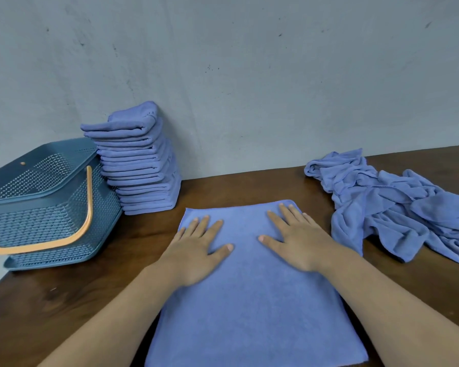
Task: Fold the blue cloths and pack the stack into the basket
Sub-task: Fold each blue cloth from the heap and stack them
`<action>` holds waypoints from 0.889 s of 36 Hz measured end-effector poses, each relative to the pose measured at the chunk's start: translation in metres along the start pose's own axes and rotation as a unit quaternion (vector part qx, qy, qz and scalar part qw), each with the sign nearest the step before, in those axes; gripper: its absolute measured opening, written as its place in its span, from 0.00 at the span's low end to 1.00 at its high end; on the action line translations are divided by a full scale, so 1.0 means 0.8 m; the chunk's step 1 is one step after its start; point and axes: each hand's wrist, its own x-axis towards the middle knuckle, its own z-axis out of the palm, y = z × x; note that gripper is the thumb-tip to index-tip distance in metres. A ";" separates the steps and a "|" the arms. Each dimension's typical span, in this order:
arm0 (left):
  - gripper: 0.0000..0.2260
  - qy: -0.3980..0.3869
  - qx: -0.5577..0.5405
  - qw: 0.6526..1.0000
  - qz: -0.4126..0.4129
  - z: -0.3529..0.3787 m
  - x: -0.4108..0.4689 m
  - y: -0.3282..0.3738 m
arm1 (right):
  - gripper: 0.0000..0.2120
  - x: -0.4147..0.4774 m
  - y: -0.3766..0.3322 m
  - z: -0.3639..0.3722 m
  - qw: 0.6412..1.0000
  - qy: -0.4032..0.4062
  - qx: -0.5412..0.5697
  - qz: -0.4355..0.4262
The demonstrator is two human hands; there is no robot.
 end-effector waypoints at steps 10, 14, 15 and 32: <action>0.36 0.013 -0.014 0.999 -0.026 -0.005 0.042 -0.023 | 0.50 -0.004 0.005 -0.007 0.998 0.011 0.012 0.060; 0.37 0.019 -0.040 0.999 -0.028 -0.006 0.047 -0.028 | 0.53 -0.004 0.004 -0.006 0.997 0.010 0.021 0.071; 0.37 0.031 -0.066 0.997 -0.035 -0.007 0.049 -0.031 | 0.54 -0.003 0.004 -0.006 0.997 0.011 0.026 0.075; 0.14 0.223 -0.249 0.940 -0.063 0.008 0.062 -0.063 | 0.38 0.005 0.013 -0.007 0.986 0.121 0.047 0.107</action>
